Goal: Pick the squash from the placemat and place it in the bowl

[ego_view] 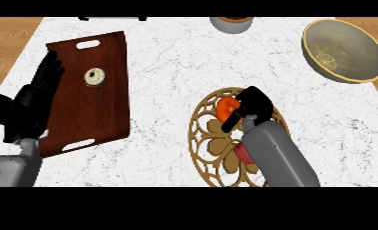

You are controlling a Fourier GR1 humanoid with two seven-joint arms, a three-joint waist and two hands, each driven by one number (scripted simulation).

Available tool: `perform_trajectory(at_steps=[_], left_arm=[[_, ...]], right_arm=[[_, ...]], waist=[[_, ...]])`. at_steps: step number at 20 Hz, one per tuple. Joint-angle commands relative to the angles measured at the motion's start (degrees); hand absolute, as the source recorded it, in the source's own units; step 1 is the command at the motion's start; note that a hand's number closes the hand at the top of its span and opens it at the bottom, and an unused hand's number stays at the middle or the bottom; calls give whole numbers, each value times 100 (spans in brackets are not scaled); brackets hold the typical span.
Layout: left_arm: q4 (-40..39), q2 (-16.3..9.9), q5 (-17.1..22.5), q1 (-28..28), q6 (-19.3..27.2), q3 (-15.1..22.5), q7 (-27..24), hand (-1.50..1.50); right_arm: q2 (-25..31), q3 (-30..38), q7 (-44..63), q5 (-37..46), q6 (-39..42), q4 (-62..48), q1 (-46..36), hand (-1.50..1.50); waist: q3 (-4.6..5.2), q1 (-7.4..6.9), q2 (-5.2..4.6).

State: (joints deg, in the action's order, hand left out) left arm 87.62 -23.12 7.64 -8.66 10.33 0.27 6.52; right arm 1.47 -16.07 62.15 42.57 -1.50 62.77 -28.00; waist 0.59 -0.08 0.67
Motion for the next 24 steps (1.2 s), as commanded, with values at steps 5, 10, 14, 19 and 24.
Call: perform_trajectory(at_steps=[5,10,14,19,24], left_arm=[[-66,180,-130,179,-167,-96,-262,0],[20,169,-111,-91,-140,-19,-43,0],[5,199,-188,-109,-107,-22,86,0],[26,361,-367,243,-38,10,-245,0],[-133,406,-310,291,-44,-77,-302,0]], right_arm=[[55,488,-722,-65,-300,-1516,-921,150],[1126,220,-3109,-306,637,-1707,-1126,150],[1422,380,-3621,27,417,-2532,-2009,150],[1244,243,-3455,586,-320,-2737,-2342,150],[1750,280,-2824,936,-749,-1695,-2736,150]], waist=[[-61,-80,-97],[-77,-267,-201],[-66,-200,-132],[-59,-121,-91],[-49,46,-25]])
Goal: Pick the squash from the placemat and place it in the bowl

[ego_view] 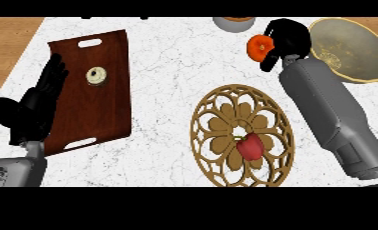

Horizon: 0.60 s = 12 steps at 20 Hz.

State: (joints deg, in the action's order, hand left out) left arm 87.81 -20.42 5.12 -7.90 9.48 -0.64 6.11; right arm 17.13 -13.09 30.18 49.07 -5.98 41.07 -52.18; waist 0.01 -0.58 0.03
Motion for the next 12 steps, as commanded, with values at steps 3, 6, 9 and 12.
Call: perform_trajectory(at_steps=[3,6,9,12], left_arm=[[-85,93,-170,-107,163,28,69,0],[-92,-73,9,66,-161,-165,-136,0],[63,53,-121,-15,23,-90,228,0],[-218,-12,-26,-196,-184,-314,47,0]], right_arm=[[267,159,817,467,-807,890,-503,150],[650,481,695,267,-675,1395,-259,150],[930,666,914,242,-424,1945,58,150],[1041,1036,661,64,-438,1912,204,150]], waist=[[3,157,47],[1,124,31],[-1,139,32],[0,87,4]])
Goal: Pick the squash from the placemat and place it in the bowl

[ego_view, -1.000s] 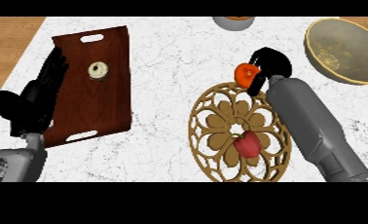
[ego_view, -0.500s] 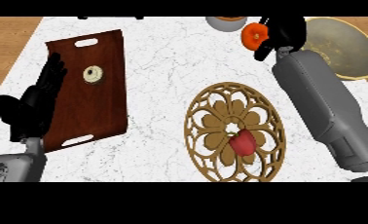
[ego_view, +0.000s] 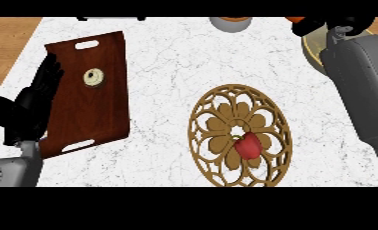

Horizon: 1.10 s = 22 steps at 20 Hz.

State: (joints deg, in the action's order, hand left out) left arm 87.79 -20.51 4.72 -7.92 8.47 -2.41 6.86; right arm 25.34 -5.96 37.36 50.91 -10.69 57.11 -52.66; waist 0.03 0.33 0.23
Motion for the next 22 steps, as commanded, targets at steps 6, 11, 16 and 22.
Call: perform_trajectory(at_steps=[6,11,16,22], left_arm=[[271,177,-129,191,-38,36,23,0],[234,181,-190,-77,-90,39,144,0],[-23,146,-118,-328,-250,-60,125,0],[117,191,-220,-307,-203,6,142,0]], right_arm=[[563,1183,-1404,-671,-422,-1134,-85,150],[784,1631,-2587,-882,-924,-2288,9,150],[1028,1960,-3406,-968,-1169,-3427,-384,150],[1387,2309,-4149,-1117,-1416,-4130,-331,150]], waist=[[-7,-152,-52],[-10,-194,-80],[-13,-261,-109],[-26,-380,-169]])
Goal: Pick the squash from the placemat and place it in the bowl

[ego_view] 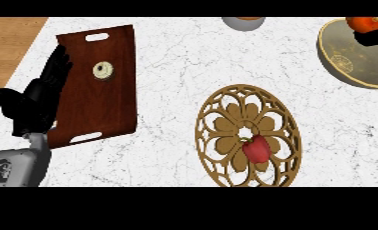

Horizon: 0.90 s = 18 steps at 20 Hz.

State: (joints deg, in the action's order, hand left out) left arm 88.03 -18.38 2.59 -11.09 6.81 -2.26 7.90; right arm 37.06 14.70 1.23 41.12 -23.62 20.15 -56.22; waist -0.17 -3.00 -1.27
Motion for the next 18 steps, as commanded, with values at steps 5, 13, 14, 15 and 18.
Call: perform_trajectory(at_steps=[5,13,14,15,18], left_arm=[[49,29,7,18,-68,20,-47,0],[-255,75,-35,53,-79,-38,-297,0],[-83,107,-24,2,-9,-33,-182,0],[18,179,-36,89,10,65,-59,0],[-66,150,-62,32,47,-6,-125,0]], right_arm=[[443,152,529,18,825,-1164,44,-150],[482,939,-1115,-842,1319,-1062,376,-150],[555,1227,-1166,-1125,1292,-1027,343,-150],[450,1531,-1193,-1438,1224,-982,267,-150],[461,2249,-1582,-2157,1085,-799,200,-150]], waist=[[-11,-116,-53],[-23,18,-41],[-32,20,-27],[-37,24,3],[-39,97,1]])
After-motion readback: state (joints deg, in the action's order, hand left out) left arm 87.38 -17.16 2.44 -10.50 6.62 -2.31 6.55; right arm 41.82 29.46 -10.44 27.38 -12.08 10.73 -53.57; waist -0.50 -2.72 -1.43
